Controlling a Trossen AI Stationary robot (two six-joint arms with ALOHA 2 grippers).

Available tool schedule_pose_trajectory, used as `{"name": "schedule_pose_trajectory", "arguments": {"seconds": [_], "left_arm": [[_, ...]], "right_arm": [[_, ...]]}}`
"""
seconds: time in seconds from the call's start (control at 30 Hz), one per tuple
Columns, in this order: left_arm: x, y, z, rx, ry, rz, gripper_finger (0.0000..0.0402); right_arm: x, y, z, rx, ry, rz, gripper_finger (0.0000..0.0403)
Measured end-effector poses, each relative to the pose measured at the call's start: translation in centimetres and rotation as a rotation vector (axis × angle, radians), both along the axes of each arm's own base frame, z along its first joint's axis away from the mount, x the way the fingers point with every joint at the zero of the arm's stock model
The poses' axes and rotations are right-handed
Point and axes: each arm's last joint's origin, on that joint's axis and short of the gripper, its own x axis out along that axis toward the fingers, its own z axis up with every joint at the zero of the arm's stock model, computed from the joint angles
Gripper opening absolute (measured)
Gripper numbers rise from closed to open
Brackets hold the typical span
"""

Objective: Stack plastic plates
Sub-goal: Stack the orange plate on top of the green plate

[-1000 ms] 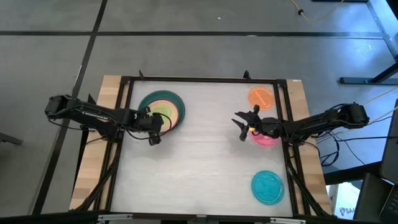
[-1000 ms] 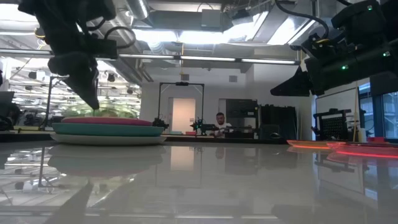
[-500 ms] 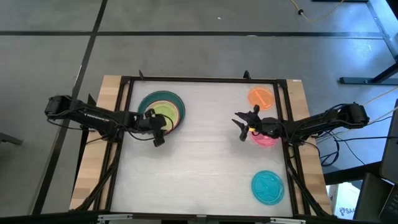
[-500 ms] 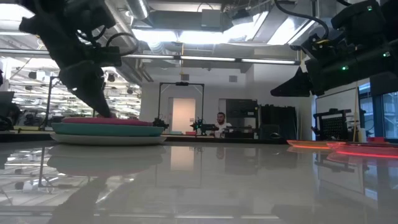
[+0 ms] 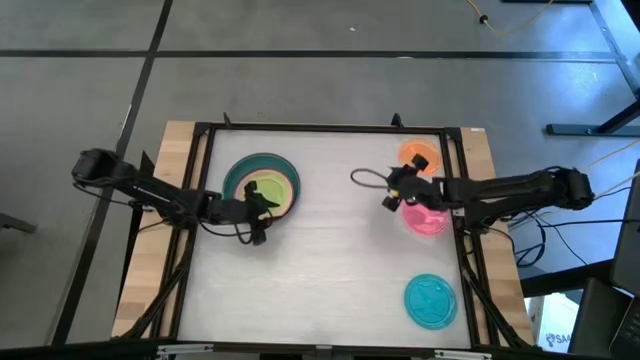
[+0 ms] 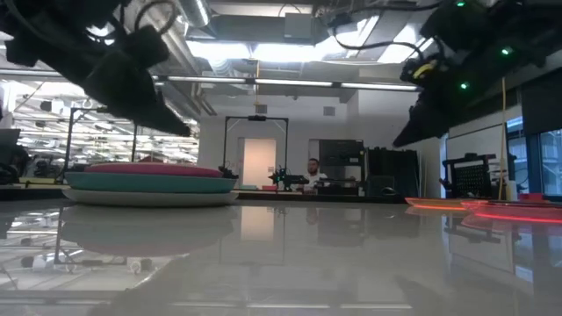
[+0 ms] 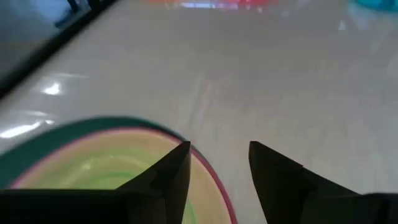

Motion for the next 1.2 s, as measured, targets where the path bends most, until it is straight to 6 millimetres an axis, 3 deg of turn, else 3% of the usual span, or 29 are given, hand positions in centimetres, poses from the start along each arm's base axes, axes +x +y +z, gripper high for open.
{"name": "schedule_pose_trajectory", "arguments": {"seconds": [0.23, 0.6, 0.9, 1.07, 1.2], "left_arm": [[-1.1, -1.9, 1.9, -0.014, -0.112, -0.099, 0.0157], [-2.7, -6.1, 0.6, -0.102, -0.229, -0.288, 0.0157], [-2.7, -6.5, 0.0, -0.071, -0.211, -0.269, 0.0157], [-2.7, -6.5, 0.0, -0.07, -0.209, -0.27, 0.0157], [-2.7, -6.5, 0.0, -0.069, -0.207, -0.269, 0.0157]], "right_arm": [[-1.6, -3.7, -0.1, 0.211, 0.073, -0.159, 0.0152], [-2.9, -8.5, -2.6, 0.37, 0.164, -0.3, 0.0152], [-2.2, -10.8, -5.9, 0.394, 0.246, -0.34, 0.0152], [-2.2, -11.8, -6.6, 0.381, 0.245, -0.386, 0.0145], [-2.5, -12.4, -6.6, 0.393, 0.221, -0.404, 0.0113]]}}
